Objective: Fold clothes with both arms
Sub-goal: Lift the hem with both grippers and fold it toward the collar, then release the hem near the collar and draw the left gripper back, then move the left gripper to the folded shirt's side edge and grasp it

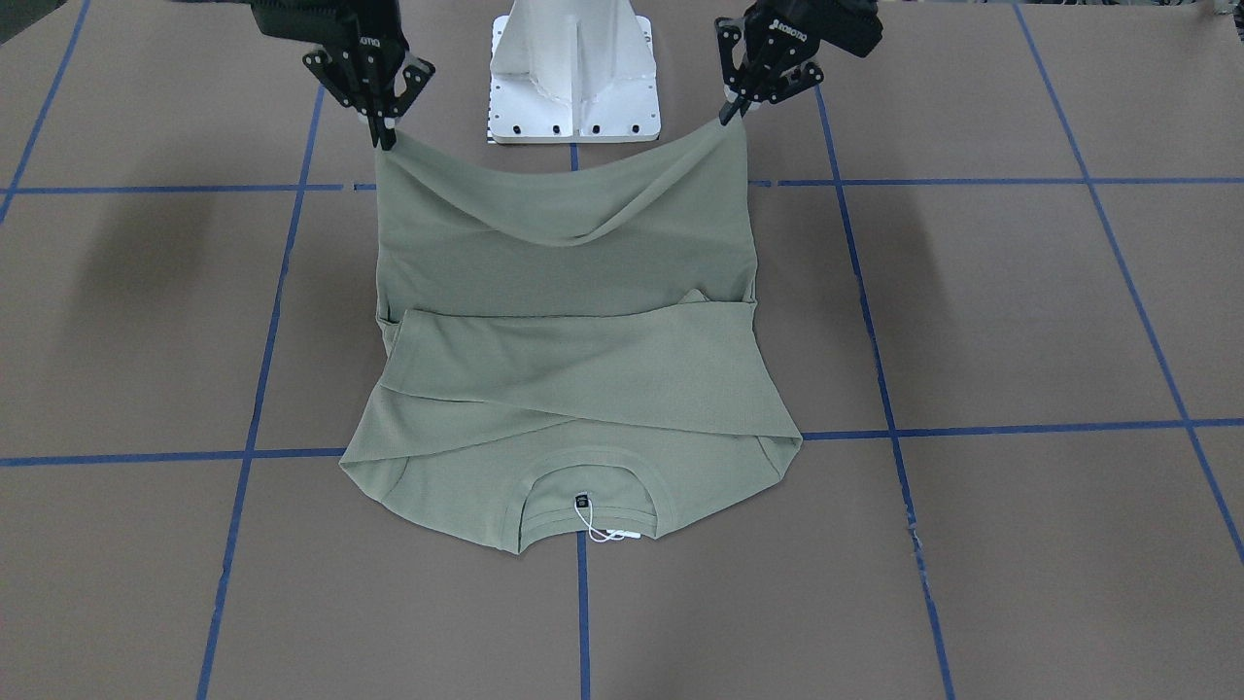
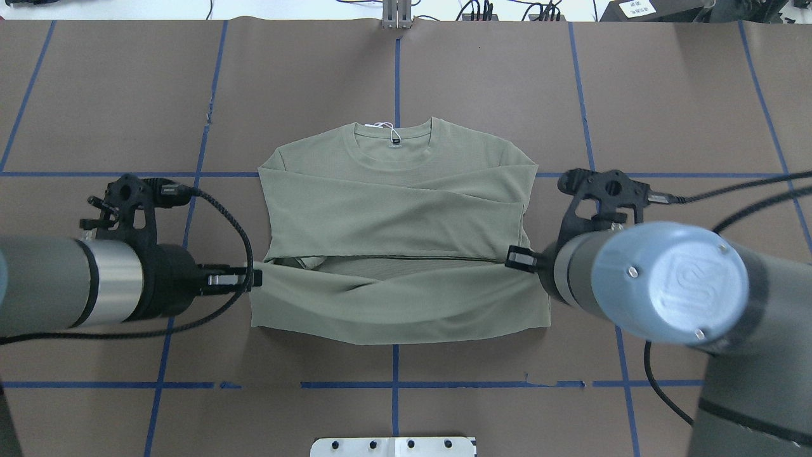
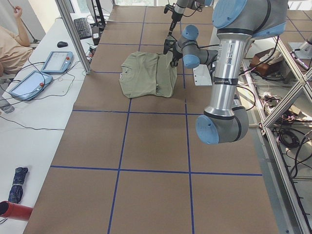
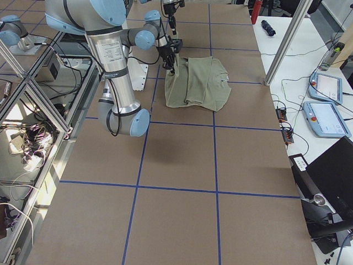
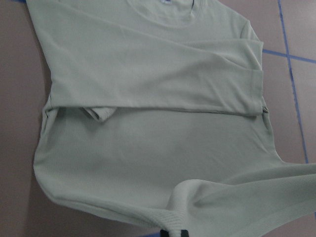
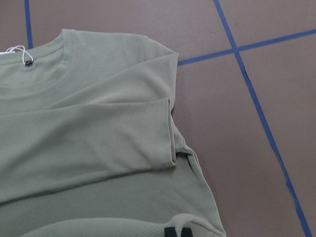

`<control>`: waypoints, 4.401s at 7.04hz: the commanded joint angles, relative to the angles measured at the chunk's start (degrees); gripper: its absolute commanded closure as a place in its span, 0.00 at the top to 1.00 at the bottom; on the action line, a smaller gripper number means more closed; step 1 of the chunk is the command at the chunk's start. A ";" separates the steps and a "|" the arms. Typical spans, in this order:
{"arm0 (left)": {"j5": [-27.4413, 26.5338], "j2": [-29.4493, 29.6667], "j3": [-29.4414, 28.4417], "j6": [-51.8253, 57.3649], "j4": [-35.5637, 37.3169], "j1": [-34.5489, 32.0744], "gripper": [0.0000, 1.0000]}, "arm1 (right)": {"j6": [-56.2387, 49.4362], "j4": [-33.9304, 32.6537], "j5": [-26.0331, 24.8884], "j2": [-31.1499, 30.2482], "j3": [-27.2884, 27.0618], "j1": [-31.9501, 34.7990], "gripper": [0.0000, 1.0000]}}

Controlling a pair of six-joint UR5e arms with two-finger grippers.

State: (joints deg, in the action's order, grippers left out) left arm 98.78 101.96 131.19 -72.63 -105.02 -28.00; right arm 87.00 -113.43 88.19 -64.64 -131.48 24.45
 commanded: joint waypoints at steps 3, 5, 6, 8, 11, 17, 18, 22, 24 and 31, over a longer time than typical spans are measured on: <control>2.73 12.18 -19.51 10.21 -0.62 -12.16 0.00 | -11.14 11.70 4.97 4.42 18.57 12.80 0.00; 2.21 14.84 -32.16 10.22 -8.04 -12.43 0.00 | -13.34 20.31 5.32 8.54 31.65 15.27 0.00; 0.20 16.67 -39.53 10.22 -12.53 -12.43 0.00 | -13.96 23.57 5.41 10.48 38.34 16.58 0.00; -1.93 20.11 -49.16 10.31 -17.04 -12.34 0.00 | -17.21 25.80 5.41 11.99 45.15 18.61 0.00; -1.93 20.38 -49.18 13.56 -17.33 -13.47 0.00 | -17.48 25.80 5.41 12.17 46.14 18.88 0.00; 1.74 13.73 -38.50 18.49 -17.41 -13.14 1.00 | -23.27 31.34 11.30 10.77 45.80 20.38 1.00; 1.94 9.96 -34.46 17.09 -18.11 -12.61 1.00 | -23.28 31.25 11.30 10.59 45.09 20.38 1.00; -2.89 0.69 -33.28 -0.29 -32.36 -0.50 0.78 | -22.93 31.34 11.30 10.77 44.91 20.29 1.00; -2.89 0.17 -32.84 -0.41 -32.36 1.54 0.78 | -23.01 31.34 11.30 10.85 45.00 20.29 1.00; -3.07 -3.43 -30.29 -0.68 -32.27 2.51 0.00 | -22.75 31.43 11.21 10.94 45.00 20.11 1.00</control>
State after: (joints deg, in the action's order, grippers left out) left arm 95.83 99.32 100.72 -73.42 -137.32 -25.62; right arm 64.02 -82.07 99.47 -53.72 -86.48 44.62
